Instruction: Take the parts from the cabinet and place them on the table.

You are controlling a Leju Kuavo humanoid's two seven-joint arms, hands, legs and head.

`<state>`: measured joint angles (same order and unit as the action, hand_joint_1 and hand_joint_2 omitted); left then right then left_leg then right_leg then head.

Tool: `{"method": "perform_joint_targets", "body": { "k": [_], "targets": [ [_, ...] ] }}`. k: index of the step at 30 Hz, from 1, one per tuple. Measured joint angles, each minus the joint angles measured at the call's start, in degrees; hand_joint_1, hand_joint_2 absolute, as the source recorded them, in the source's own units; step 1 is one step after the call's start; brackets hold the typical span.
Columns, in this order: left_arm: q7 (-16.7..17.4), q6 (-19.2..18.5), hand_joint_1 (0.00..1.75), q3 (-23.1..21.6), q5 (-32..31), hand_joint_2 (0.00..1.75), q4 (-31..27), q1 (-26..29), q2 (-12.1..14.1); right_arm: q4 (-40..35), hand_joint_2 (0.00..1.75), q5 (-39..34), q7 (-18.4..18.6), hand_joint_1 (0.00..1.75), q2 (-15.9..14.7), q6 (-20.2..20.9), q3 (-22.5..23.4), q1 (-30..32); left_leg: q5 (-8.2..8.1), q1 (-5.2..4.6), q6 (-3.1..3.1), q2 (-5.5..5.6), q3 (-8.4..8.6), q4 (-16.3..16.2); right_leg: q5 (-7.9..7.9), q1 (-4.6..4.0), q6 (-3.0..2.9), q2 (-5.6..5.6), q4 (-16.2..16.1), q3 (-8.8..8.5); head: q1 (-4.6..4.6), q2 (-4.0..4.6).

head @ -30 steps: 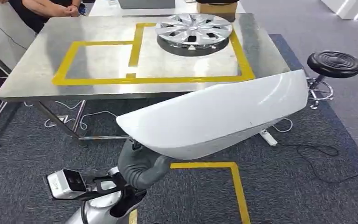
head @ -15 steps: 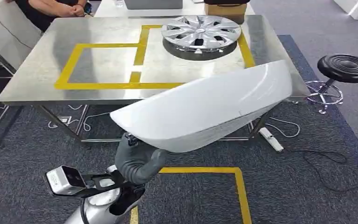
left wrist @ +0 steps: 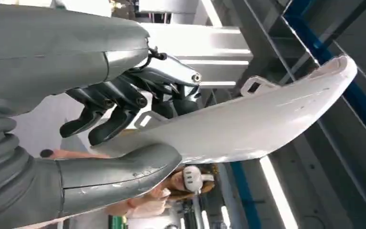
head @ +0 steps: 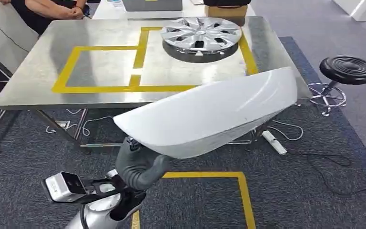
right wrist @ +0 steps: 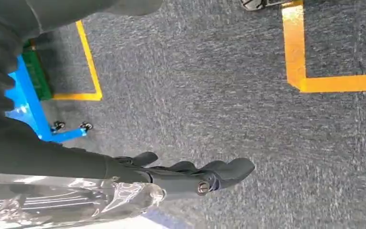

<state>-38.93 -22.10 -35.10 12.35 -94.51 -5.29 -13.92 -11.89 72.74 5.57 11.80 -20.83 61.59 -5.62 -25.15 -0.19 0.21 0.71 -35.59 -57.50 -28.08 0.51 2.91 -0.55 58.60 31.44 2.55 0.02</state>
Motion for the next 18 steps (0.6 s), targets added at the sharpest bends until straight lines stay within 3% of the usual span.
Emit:
{"method": "perform_joint_targets", "body": {
  "k": [1, 2, 4, 7, 8, 9, 10, 12, 13, 14, 15, 18],
  "targets": [
    [0.0, -0.7, 1.62, -0.2, -0.7, 1.75, -0.2, 0.0, 0.0, 0.0, 1.75, 0.1, 0.0, 0.0, 0.0, 0.0, -0.1, 0.0, -0.11, 0.0, -0.3, 0.2, 0.16, 0.4, 0.87, -0.03, 0.57, 0.07, 0.6, -0.1, -0.04, 0.0],
    [0.0, -1.0, 1.62, -0.4, -1.1, 1.75, -0.4, -0.1, 0.0, 0.0, 1.75, 0.2, 0.1, 0.0, 0.0, 0.1, -0.2, 0.0, -0.01, 0.18, -0.78, 0.34, 0.96, 0.4, 0.3, 0.08, 0.82, 0.16, 0.2, -0.58, -0.15, 0.0],
    [0.0, -1.4, 1.62, -0.6, -1.2, 1.75, -0.7, -0.1, 0.0, 0.0, 1.75, 0.3, 0.0, 0.0, 0.0, 0.2, -0.3, -0.4, -0.64, 0.26, -1.5, 0.26, 2.02, 0.5, -1.6, 0.13, 1.17, 0.24, 3.6, 0.97, -0.43, 0.0],
    [0.0, -1.5, 1.62, -0.7, -1.2, 1.75, -0.9, -0.1, 0.0, 0.0, 1.75, 0.3, 0.1, 0.0, 0.0, 0.2, -0.4, 0.0, -0.89, 0.18, -1.65, -0.14, 3.12, 0.4, -6.69, 0.14, 1.47, 0.22, 16.4, 8.56, -0.7, 0.0],
    [0.0, -1.5, 1.62, -0.6, -1.1, 1.75, -0.8, -0.1, 0.0, 0.0, 1.75, 0.2, 0.2, 0.0, 0.0, 0.2, -0.3, 0.2, -1.19, 0.17, -1.63, -0.04, 3.51, 0.4, -6.72, 0.14, 1.51, 0.23, 17.7, 10.06, -0.74, 0.0],
    [0.0, -1.4, 1.62, -0.6, -1.0, 1.75, -0.8, -0.1, 0.0, 0.0, 1.75, 0.1, 0.1, 0.0, 0.0, 0.2, -0.3, 0.2, -1.61, 0.19, -1.53, 0.17, 4.07, 0.4, -5.5, 0.14, 1.62, 0.23, 16.2, 10.19, -0.74, 0.0],
    [0.0, -1.4, 1.62, -0.6, -0.9, 1.75, -0.8, -0.1, 0.0, 0.0, 1.75, 0.1, 0.1, 0.0, 0.0, 0.2, -0.3, 0.2, -2.12, 0.23, -1.36, 0.27, 4.73, 0.4, -3.28, 0.16, 1.57, 0.24, 12.4, 9.12, -0.78, 0.0],
    [0.0, -1.3, 1.62, -0.6, -0.8, 1.75, -0.8, -0.1, 0.0, 0.0, 1.75, 0.0, 0.1, 0.0, 0.0, 0.2, -0.3, 0.2, -3.2, 0.32, -0.83, 0.27, 6.24, 0.3, 3.97, 0.29, 1.59, 0.27, 2.2, 5.62, -0.81, 0.0],
    [0.0, -1.2, 1.62, -0.6, -0.5, 1.75, -0.8, -0.1, 0.0, 0.0, 1.75, -0.1, 0.1, 0.0, 0.0, 0.2, -0.3, 0.3, -3.61, 0.09, -0.45, 0.31, 6.75, 0.2, 4.94, 0.05, 1.24, 0.32, 1.3, 5.96, -0.94, 0.0],
    [0.0, -1.1, 1.62, -0.6, -0.4, 1.75, -0.7, -0.1, 0.0, 0.0, 1.75, -0.1, 0.1, 0.0, 0.0, 0.2, -0.4, 0.2, -3.65, -0.04, -0.32, 0.33, 6.25, 0.2, 3.57, 0.0, 0.11, 0.29, 0.9, 5.89, -1.0, 0.0],
    [0.0, -1.1, 1.62, -0.6, -0.3, 1.75, -0.7, -0.1, 0.0, 0.0, 1.75, -0.1, 0.1, 0.0, 0.0, 0.2, -0.4, 0.1, -3.88, -0.04, -0.06, 0.27, 6.05, 0.2, 4.97, -0.02, -0.26, 0.05, 1.1, 5.71, -0.85, 0.0],
    [0.0, -1.1, 1.62, -0.6, 0.0, 1.75, -0.7, -0.1, 0.0, 0.0, 1.75, -0.1, 0.2, 0.0, 0.0, 0.2, -0.4, 0.2, -3.97, -0.03, 0.58, 0.19, 5.8, -0.8, 4.63, 0.3, -0.83, -0.05, 0.8, 5.24, -0.94, 0.0]
  ]
}}
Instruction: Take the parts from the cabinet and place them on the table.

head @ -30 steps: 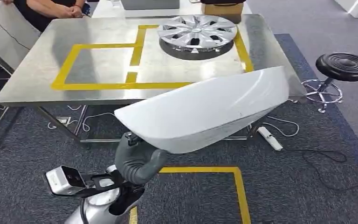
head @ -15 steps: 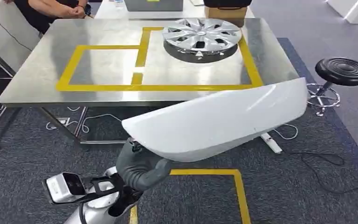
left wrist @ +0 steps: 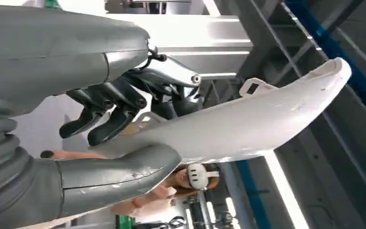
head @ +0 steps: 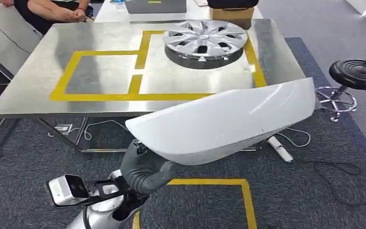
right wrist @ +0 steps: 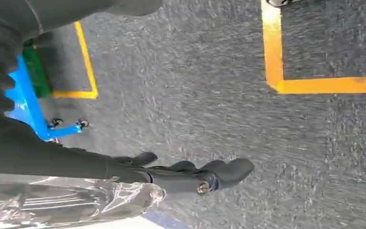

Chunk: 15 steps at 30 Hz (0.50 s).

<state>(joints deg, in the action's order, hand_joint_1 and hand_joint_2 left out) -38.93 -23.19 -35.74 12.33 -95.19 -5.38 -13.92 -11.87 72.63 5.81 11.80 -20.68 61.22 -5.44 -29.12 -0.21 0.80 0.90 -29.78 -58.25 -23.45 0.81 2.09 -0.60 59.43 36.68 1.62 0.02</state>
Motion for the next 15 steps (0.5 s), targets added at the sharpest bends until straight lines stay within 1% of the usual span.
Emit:
{"method": "perform_joint_targets", "body": {
  "k": [1, 2, 4, 5, 6, 7, 8, 9, 10, 11, 12, 13, 14, 15],
  "targets": [
    [0.0, 0.0, 1.62, 0.0, 0.0, 1.75, 0.0, 0.0, 0.0, 0.0, 1.75, 0.0, 0.0, 0.0, 0.0, 0.0, 0.0, -0.1, -0.6, 0.02, 0.35, -0.16, -1.4, -2.6, -0.17, 0.04, -0.26, 0.01, -0.1, -0.26, 0.31, 0.0],
    [0.0, 0.0, 1.62, 0.0, 0.0, 1.75, 0.0, 0.0, 0.0, 0.0, 1.75, 0.0, -0.1, 0.0, 0.0, 0.0, 0.0, -0.2, -2.28, 0.11, 0.73, -0.2, -3.64, -6.4, -0.31, 0.04, -0.47, 0.03, -0.2, -0.36, 0.31, 0.0],
    [0.0, 0.0, 1.62, 0.0, 0.0, 1.75, 0.0, 0.0, 0.1, 0.0, 1.75, 0.0, -0.1, 0.0, 0.0, 0.0, 0.0, -0.2, -5.98, 0.18, 1.04, -0.21, -8.9, -14.4, -0.68, 0.01, -0.86, 0.1, -0.2, -0.51, 0.31, 0.0],
    [0.0, 0.1, 1.62, 0.0, 0.0, 1.75, 0.0, 0.0, 0.1, 0.0, 1.75, 0.0, -0.1, 0.0, 0.0, 0.0, 0.0, -0.1, -6.36, 0.18, 1.02, -0.21, -10.61, -16.4, -0.83, -0.03, -0.98, 0.1, -0.2, -0.67, 0.31, 0.0],
    [0.0, 0.3, 1.62, 0.0, 0.0, 1.75, 0.0, 0.0, 0.1, 0.0, 1.75, 0.0, -0.1, 0.0, 0.0, 0.0, 0.0, -0.1, -5.1, 0.18, 0.89, -0.22, -10.96, -15.8, -1.03, -0.07, -0.97, 0.06, -0.2, -0.94, 0.33, 0.0],
    [0.0, 0.6, 1.62, 0.0, -0.2, 1.75, 0.0, 0.0, 0.1, 0.0, 1.75, 0.0, -0.1, 0.0, 0.0, 0.0, 0.0, -0.1, -2.69, 0.17, 0.68, -0.22, -10.25, -13.4, -1.21, -0.1, -1.0, -0.02, -0.2, -1.28, 0.31, 0.0],
    [0.0, 1.1, 1.62, 0.0, -0.5, 1.75, 0.0, 0.0, 0.1, 0.0, 1.75, 0.0, -0.1, 0.0, 0.0, 0.0, 0.0, -0.1, 0.36, 0.15, 0.42, -0.22, -8.72, -9.4, -1.35, -0.12, -0.92, -0.1, -0.2, -1.68, 0.33, 0.0],
    [0.0, 1.4, 1.62, 0.0, -0.6, 1.75, 0.0, 0.0, 0.1, 0.0, 1.75, 0.0, -0.1, 0.0, 0.0, 0.0, 0.0, -0.2, 3.48, 0.11, 0.13, -0.24, -6.68, -4.5, -1.55, -0.12, -0.79, -0.17, -0.2, -2.08, 0.31, 0.0],
    [0.0, 1.5, 1.62, 0.0, -0.7, 1.75, 0.0, 0.0, 0.1, 0.0, 1.75, 0.0, -0.1, 0.0, 0.0, 0.0, 0.0, -0.2, 5.27, 0.03, -0.22, -0.49, -5.46, -0.8, -1.69, -0.19, -0.6, -0.19, -0.2, -2.19, 0.31, 0.0],
    [0.0, 1.7, 1.62, 0.0, -0.7, 1.75, 0.0, 0.0, 0.1, 0.0, 1.75, 0.0, -0.1, 0.0, 0.0, 0.0, 0.0, -0.2, 3.1, -0.11, -0.22, -0.53, -5.14, 0.9, -1.77, -0.45, -0.24, -0.32, 0.0, -1.93, 0.35, 0.0],
    [0.0, 1.8, 1.62, 0.0, -0.8, 1.75, 0.0, 0.0, 0.1, 0.0, 1.75, -0.1, -0.1, 0.0, 0.0, -0.1, 0.0, -0.3, 3.83, -0.12, -0.22, -0.46, -5.26, 0.7, -1.89, -0.45, 0.16, -0.2, -0.3, -1.7, 0.18, 0.0],
    [0.0, 1.8, 1.62, 0.0, -0.8, 1.75, 0.0, 0.0, 0.1, 0.0, 1.75, -0.1, -0.1, 0.0, 0.0, -0.1, 0.0, -0.2, 4.34, -0.2, -0.47, -0.35, -5.3, 0.6, -1.87, -0.33, 0.51, -0.13, -0.4, -1.86, 0.35, 0.0],
    [0.0, 1.9, 1.62, 0.0, -0.8, 1.75, 0.1, 0.0, 0.1, 0.0, 1.75, -0.1, -0.1, 0.0, 0.0, -0.1, 0.0, -0.2, 4.55, -0.24, -0.76, -0.27, -5.23, 0.7, -1.78, -0.29, 0.86, -0.08, -0.6, -2.08, 0.2, 0.0],
    [0.0, 1.9, 1.62, 0.0, -0.8, 1.75, 0.1, 0.0, 0.0, 0.0, 1.75, -0.1, -0.1, 0.0, 0.0, -0.1, 0.0, -0.2, 4.94, 0.08, -1.2, -0.33, -4.92, 1.2, -1.93, -0.28, 1.2, -0.06, -0.5, -2.16, 0.39, 0.0]
  ]
}}
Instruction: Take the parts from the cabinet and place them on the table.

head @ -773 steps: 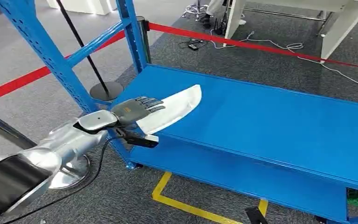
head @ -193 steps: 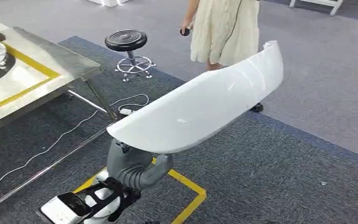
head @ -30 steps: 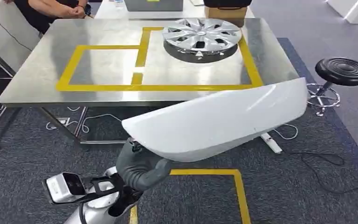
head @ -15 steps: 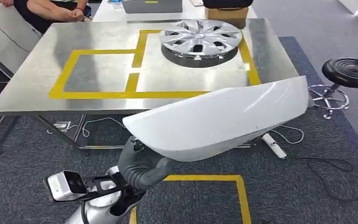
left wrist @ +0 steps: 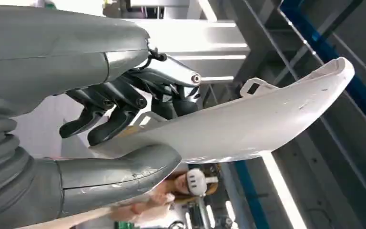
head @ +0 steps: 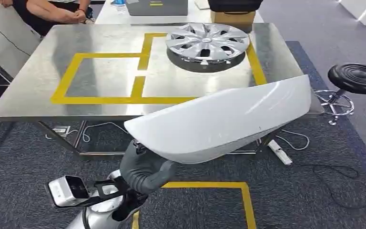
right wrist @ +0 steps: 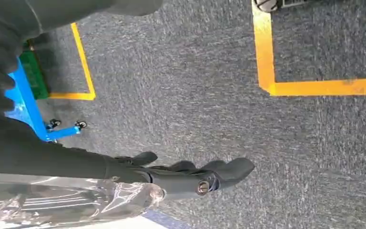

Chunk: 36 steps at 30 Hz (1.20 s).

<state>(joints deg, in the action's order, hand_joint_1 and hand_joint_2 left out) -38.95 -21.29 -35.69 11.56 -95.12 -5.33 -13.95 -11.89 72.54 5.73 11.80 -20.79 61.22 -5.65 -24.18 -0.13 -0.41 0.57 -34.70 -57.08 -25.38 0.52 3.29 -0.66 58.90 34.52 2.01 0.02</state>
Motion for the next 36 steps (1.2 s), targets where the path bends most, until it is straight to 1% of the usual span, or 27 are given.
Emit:
{"method": "perform_joint_targets", "body": {
  "k": [1, 2, 4, 5, 6, 7, 9, 10, 11, 14, 15, 16, 17, 19, 20, 21, 22, 23, 25, 26, 27, 29, 31, 32, 34, 35, 36],
  "targets": [
    [0.0, 0.0, 1.62, 0.0, 0.0, 1.75, 0.0, 0.0, 0.0, 0.0, 1.75, 0.0, 0.0, 0.0, 0.0, 0.0, 0.0, 0.0, 0.02, 0.16, -0.19, -0.07, 0.18, 0.1, -1.11, 0.03, 0.27, 0.12, 1.3, 0.64, -0.35, 0.0],
    [0.0, 0.1, 1.62, 0.0, 0.0, 1.75, 0.0, 0.0, 0.0, 0.0, 1.75, 0.0, 0.0, 0.0, 0.0, 0.0, 0.0, -0.1, -0.04, 0.16, -0.37, -0.11, 0.26, 0.1, -3.31, 0.03, 0.57, 0.18, 4.7, 2.13, -0.76, 0.0],
    [0.0, 0.3, 1.62, 0.0, 0.5, 1.75, 0.1, 0.0, 0.0, 0.0, 1.75, 0.0, 0.0, 0.0, 0.0, 0.0, 0.0, 0.0, -0.18, 0.1, -0.58, -0.13, 0.24, 0.1, -7.6, 0.1, 0.9, 0.22, 14.3, 6.64, -0.83, 0.0],
    [0.0, 0.4, 1.62, 0.0, 0.7, 1.75, 0.1, 0.0, 0.0, 0.0, 1.75, 0.0, 0.1, 0.0, 0.0, 0.0, 0.0, 0.1, -0.22, 0.1, -0.63, -0.12, 0.27, 0.1, -8.45, 0.09, 1.02, 0.21, 17.4, 8.16, -0.88, 0.0],
    [0.0, 0.4, 1.62, 0.0, 0.8, 1.75, 0.1, 0.0, 0.0, 0.0, 1.75, 0.0, 0.1, 0.0, 0.0, 0.0, 0.0, 0.2, -0.26, 0.1, -0.66, -0.09, 0.34, 0.1, -7.79, 0.11, 1.05, 0.22, 17.6, 8.4, -0.87, 0.0],
    [0.0, 0.4, 1.62, 0.0, 0.8, 1.75, 0.1, 0.0, 0.0, 0.0, 1.75, 0.0, 0.1, 0.0, 0.0, 0.0, 0.0, 0.2, -0.31, 0.1, -0.65, -0.01, 0.46, 0.1, -5.9, 0.11, 1.03, 0.22, 15.1, 7.19, -0.9, 0.0],
    [0.0, 0.2, 1.62, 0.0, 0.2, 1.75, 0.1, 0.0, 0.0, 0.0, 1.75, 0.1, 0.1, 0.0, 0.0, 0.0, 0.0, 0.0, -0.79, 0.15, -0.27, 0.15, 0.89, 0.0, -0.79, 0.21, 0.9, 0.3, 4.5, 1.82, -0.89, 0.0],
    [0.0, -0.2, 1.62, -0.1, -0.2, 1.75, 0.1, 0.0, 0.0, 0.0, 1.75, 0.2, 0.1, 0.0, 0.0, 0.0, 0.0, 0.0, -1.08, 0.09, 0.07, 0.2, 1.09, 0.0, -0.43, 0.28, 0.86, 0.44, 0.4, -0.28, -0.92, 0.0],
    [0.0, -0.7, 1.62, -0.1, -0.3, 1.75, 0.1, 0.0, 0.0, 0.0, 1.75, 0.2, 0.0, 0.0, 0.0, 0.2, 0.0, -0.2, -2.0, -0.36, 0.44, 0.29, 0.96, -0.1, -1.62, 0.08, 0.19, 0.23, -0.2, -1.08, -0.92, 0.0],
    [0.0, -1.7, 1.62, -0.1, -0.3, 1.75, 0.1, -0.1, 0.0, 0.0, 1.75, 0.3, 0.0, 0.0, 0.0, 0.2, -0.2, 0.0, -2.15, -0.17, 1.16, 0.28, 1.61, 0.4, -1.62, -0.23, -1.13, 0.15, -0.1, -1.03, -0.76, 0.0],
    [0.0, -1.6, 1.62, -0.2, -0.1, 1.75, 0.1, 0.0, 0.0, 0.0, 1.75, 0.2, 0.0, 0.0, 0.0, 0.2, -0.2, 0.0, -1.91, -0.15, 1.56, 0.26, 1.95, 0.1, -0.86, 0.15, -1.63, 0.19, -0.2, -1.53, -0.81, 0.0],
    [0.0, -1.3, 1.62, -0.1, 0.3, 1.75, 0.1, 0.0, 0.0, 0.0, 1.75, 0.1, 0.0, 0.0, 0.0, 0.2, -0.2, 0.0, -2.59, -0.12, 1.94, 0.12, 1.75, -0.9, -0.9, 0.21, -1.8, 0.22, -0.2, -1.99, -0.61, 0.0],
    [0.0, -0.9, 1.62, -0.1, 0.5, 1.75, 0.1, 0.0, 0.0, 0.0, 1.75, 0.0, -0.1, 0.0, 0.0, 0.1, -0.2, -0.1, -4.28, -0.05, 2.26, 0.06, 0.36, -3.7, -1.07, 0.26, -2.04, 0.21, -0.3, -2.26, -0.2, 0.0],
    [0.0, -0.5, 1.62, -0.1, 0.9, 1.75, 0.2, 0.0, 0.1, 0.0, 1.75, 0.0, -0.1, 0.0, 0.0, 0.0, -0.2, -0.1, -8.27, 0.05, 2.6, 0.03, -5.17, -13.2, -1.57, 0.26, -2.25, 0.18, -0.3, -2.52, -0.2, 0.0],
    [0.0, -0.4, 1.62, -0.1, 1.0, 1.75, 0.3, 0.0, 0.1, 0.0, 1.75, 0.0, -0.1, 0.0, 0.0, 0.0, -0.2, 0.0, -9.07, 0.05, 2.61, 0.03, -7.88, -17.0, -1.88, 0.23, -2.26, 0.19, -0.3, -2.69, -0.22, 0.0],
    [0.0, -0.3, 1.62, -0.1, 1.0, 1.75, 0.4, 0.0, 0.1, 0.0, 1.75, 0.0, -0.1, 0.0, 0.0, 0.0, -0.2, 0.1, -8.33, 0.05, 2.52, 0.03, -9.28, -18.1, -2.19, 0.21, -2.25, 0.17, -0.3, -2.98, -0.22, 0.0],
    [0.0, -0.2, 1.62, -0.1, 1.0, 1.75, 0.5, 0.0, 0.2, 0.0, 1.75, 0.0, -0.1, 0.0, 0.0, 0.0, -0.2, 0.1, -6.03, 0.04, 2.34, 0.03, -9.18, -16.6, -2.56, 0.17, -2.2, 0.08, -0.3, -3.43, -0.22, 0.0],
    [0.0, -0.1, 1.62, -0.1, 1.0, 1.75, 0.5, 0.0, 0.2, 0.0, 1.75, 0.0, -0.1, 0.0, 0.0, 0.0, -0.2, 0.1, -3.01, 0.03, 2.09, 0.02, -7.96, -13.2, -2.92, 0.16, -2.11, -0.04, -0.3, -3.96, -0.22, 0.0],
    [0.0, 0.1, 1.62, -0.1, 1.0, 1.75, 0.5, 0.0, 0.2, 0.0, 1.75, 0.0, -0.1, 0.0, 0.0, 0.0, -0.2, 0.1, 2.9, -0.12, 1.28, -0.02, -4.08, -3.5, -3.81, 0.16, -1.81, -0.21, -0.4, -4.97, -0.22, 0.0],
    [0.0, 0.1, 1.62, -0.1, 1.0, 1.75, 0.5, 0.0, 0.2, 0.0, 1.75, 0.0, -0.1, 0.0, 0.0, 0.0, -0.2, 0.0, 2.68, -0.41, 1.0, -0.07, -2.85, -1.2, -4.49, -0.32, -1.3, -0.32, -0.2, -5.01, -0.22, 0.0],
    [0.0, 0.1, 1.62, -0.1, 0.9, 1.75, 0.5, 0.0, 0.1, 0.0, 1.75, 0.0, -0.1, 0.0, 0.0, -0.1, -0.2, 0.0, 2.33, -0.21, 0.94, -0.07, -2.89, -0.9, -4.71, -0.28, -1.05, -0.37, -0.3, -4.81, -0.31, 0.0],
    [0.0, 0.2, 1.62, -0.1, 0.9, 1.75, 0.5, 0.0, 0.1, 0.0, 1.75, 0.0, -0.2, 0.0, 0.0, -0.1, -0.2, 0.0, 1.94, -0.49, 0.39, 0.11, -2.9, -0.9, -4.88, -0.04, -0.46, -0.19, -1.1, -5.25, -0.31, 0.0],
    [0.0, 0.3, 1.62, -0.1, 0.9, 1.75, 0.5, 0.0, 0.0, 0.0, 1.75, 0.0, -0.5, 0.0, 0.0, 0.0, -0.2, -0.1, 1.99, 0.03, -0.13, 0.12, -2.04, 0.0, -5.54, -0.02, 0.19, -0.1, -0.7, -5.89, -0.39, 0.0],
    [0.0, 0.4, 1.62, -0.2, 0.9, 1.75, 0.5, -0.1, 0.0, 0.0, 1.75, 0.0, -0.7, 0.0, 0.0, 0.0, -0.2, -0.2, 1.73, 0.11, -0.54, 0.01, -1.72, 0.0, -6.99, -0.1, 0.46, 0.1, 1.8, -4.71, -0.59, 0.0],
    [0.0, 0.5, 1.62, -0.2, 0.9, 1.75, 0.5, -0.1, 0.0, 0.0, 1.75, 0.0, -0.7, 0.0, 0.0, 0.0, -0.2, -0.2, 1.4, 0.09, -0.9, -0.08, -1.51, 0.0, -11.43, 0.07, 0.88, 0.18, 11.4, 0.6, -0.63, 0.0],
    [0.0, 0.5, 1.62, -0.2, 0.9, 1.75, 0.5, -0.1, 0.0, 0.0, 1.75, 0.0, -0.8, 0.0, 0.0, 0.0, -0.2, -0.1, 1.28, 0.08, -0.93, -0.07, -1.47, 0.0, -12.62, 0.06, 1.01, 0.18, 15.4, 3.1, -0.65, 0.0],
    [0.0, 0.5, 1.62, -0.2, 0.9, 1.75, 0.5, 0.0, 0.0, 0.0, 1.75, -0.1, -0.8, 0.0, 0.0, 0.0, -0.2, 0.0, 1.14, 0.08, -0.94, -0.01, -1.37, 0.0, -12.38, 0.07, 1.1, 0.18, 17.2, 4.67, -0.68, 0.0]
  ]
}}
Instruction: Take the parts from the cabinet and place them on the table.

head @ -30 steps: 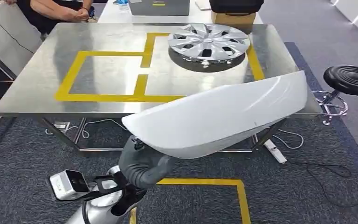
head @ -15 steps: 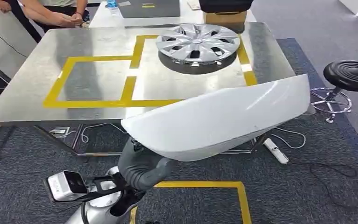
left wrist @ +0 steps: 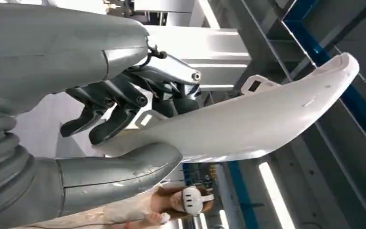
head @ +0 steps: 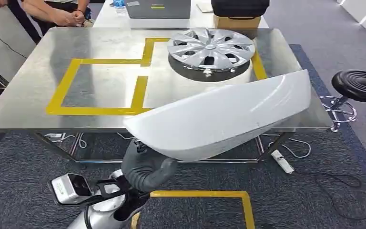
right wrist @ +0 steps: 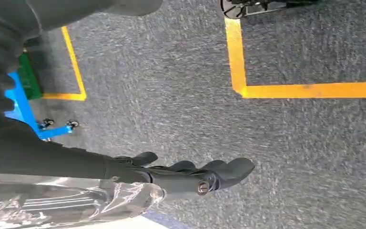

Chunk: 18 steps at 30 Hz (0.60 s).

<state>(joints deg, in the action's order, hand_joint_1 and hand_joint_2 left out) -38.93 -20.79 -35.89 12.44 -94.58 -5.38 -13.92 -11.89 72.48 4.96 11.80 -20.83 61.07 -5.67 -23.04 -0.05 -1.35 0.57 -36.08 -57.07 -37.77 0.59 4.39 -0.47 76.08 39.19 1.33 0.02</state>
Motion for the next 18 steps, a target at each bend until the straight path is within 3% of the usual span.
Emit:
{"method": "perform_joint_targets", "body": {
  "k": [1, 2, 4, 5, 6, 8, 10, 11, 14, 15, 16, 17, 18],
  "targets": [
    [0.0, 0.0, 1.62, 0.0, 0.0, 1.75, 0.0, 0.0, 0.0, 0.0, 1.75, 0.0, 0.0, 0.0, 0.0, 0.0, 0.0, 0.1, -0.12, 0.01, 0.05, 0.16, 0.18, 0.0, 1.69, 0.03, 0.02, 0.01, -1.0, 0.16, 0.04, 0.0],
    [0.0, 0.0, 1.62, 0.0, 0.0, 1.75, 0.0, 0.0, 0.0, 0.0, 1.75, 0.0, 0.0, 0.0, 0.0, 0.0, 0.0, 0.1, -0.3, 0.02, 0.21, 0.25, 0.51, 0.0, 4.82, 0.09, -0.01, 0.02, -4.9, -1.07, -0.02, 0.0],
    [0.0, 0.0, 1.62, 0.0, 0.0, 1.75, 0.0, 0.0, 0.0, 0.0, 1.75, 0.0, 0.0, 0.0, 0.0, 0.0, 0.0, 0.0, -0.72, 0.11, 0.75, 0.35, 1.26, 0.0, 10.85, 0.25, 0.02, 0.11, -15.5, -5.49, -0.02, 0.0],
    [0.0, 0.0, 1.62, 0.0, 0.0, 1.75, 0.0, 0.0, 0.0, 0.0, 1.75, 0.0, 0.0, 0.0, 0.0, 0.0, 0.0, -0.1, -0.92, -0.37, 1.11, 0.38, 1.36, -0.2, 10.78, 0.02, -0.09, 0.04, -17.3, -6.21, 0.02, 0.0],
    [0.0, 0.1, 1.62, 0.0, 0.0, 1.75, 0.0, 0.0, 0.0, 0.0, 1.75, 0.0, 0.0, 0.0, 0.0, 0.0, 0.0, -0.1, -0.91, -0.42, 1.28, 0.46, 1.31, -0.3, 11.17, 0.14, -0.9, -0.19, -17.6, -6.47, 0.11, 0.0],
    [0.0, 0.1, 1.62, 0.0, 0.0, 1.75, 0.0, 0.0, 0.0, 0.0, 1.75, 0.0, 0.1, 0.0, 0.0, 0.0, 0.0, -0.1, -0.59, -0.27, 1.79, 0.44, 1.41, 0.1, 11.2, -0.17, -1.62, -0.28, -17.4, -6.29, 0.15, 0.0],
    [0.0, 0.3, 1.62, 0.0, 0.1, 1.75, 0.0, 0.0, 0.0, 0.0, 1.75, 0.0, 0.2, 0.0, 0.0, 0.0, 0.0, 0.0, -1.04, -0.18, 2.31, 0.38, 1.33, -0.1, 11.57, 0.18, -2.5, -0.18, -17.7, -6.38, 0.09, 0.0],
    [0.0, 0.3, 1.62, 0.0, 0.1, 1.75, 0.0, 0.0, 0.0, 0.0, 1.75, 0.0, 0.2, 0.0, 0.0, 0.0, 0.0, -0.1, -2.66, -0.2, 2.72, 0.22, 0.61, -1.9, 11.58, 0.24, -2.84, -0.2, -17.7, -6.38, 0.59, 0.0],
    [0.0, 0.4, 1.62, 0.0, 0.1, 1.75, 0.0, 0.0, 0.1, 0.0, 1.75, 0.0, 0.2, 0.0, 0.0, 0.0, 0.0, 0.0, -9.08, 0.0, 3.32, 0.1, -5.51, -15.2, 11.57, 0.21, -3.12, 0.01, -17.7, -6.25, 0.81, 0.0],
    [0.0, 0.4, 1.62, 0.1, 0.0, 1.75, 0.0, 0.0, 0.2, 0.0, 1.75, 0.1, 0.2, 0.0, 0.0, 0.0, 0.0, 0.0, -9.62, 0.01, 3.33, 0.09, -6.85, -17.8, 11.57, 0.2, -3.12, 0.04, -17.7, -6.23, 0.81, 0.0],
    [0.0, 0.4, 1.62, 0.1, 0.0, 1.75, 0.0, 0.0, 0.2, 0.0, 1.75, 0.1, 0.2, 0.0, 0.0, 0.0, 0.0, 0.0, -8.75, 0.01, 3.25, 0.09, -6.75, -17.7, 11.56, 0.19, -3.12, 0.03, -17.7, -6.27, 0.79, 0.0],
    [0.0, 0.4, 1.62, 0.0, -0.1, 1.75, 0.0, 0.0, 0.2, 0.0, 1.75, 0.2, 0.2, 0.0, 0.0, 0.0, 0.0, 0.0, -6.74, 0.01, 3.08, 0.09, -5.48, -15.1, 11.56, 0.18, -3.11, -0.02, -17.7, -6.3, 0.81, 0.0],
    [0.0, 0.3, 1.62, 0.0, -0.1, 1.75, 0.0, 0.0, 0.2, 0.0, 1.75, 0.2, 0.2, 0.0, 0.0, 0.0, 0.0, -0.1, -4.19, 0.0, 2.81, 0.09, -3.12, -10.6, 11.52, 0.18, -3.06, -0.13, -17.7, -6.39, 0.81, 0.0]
  ]
}}
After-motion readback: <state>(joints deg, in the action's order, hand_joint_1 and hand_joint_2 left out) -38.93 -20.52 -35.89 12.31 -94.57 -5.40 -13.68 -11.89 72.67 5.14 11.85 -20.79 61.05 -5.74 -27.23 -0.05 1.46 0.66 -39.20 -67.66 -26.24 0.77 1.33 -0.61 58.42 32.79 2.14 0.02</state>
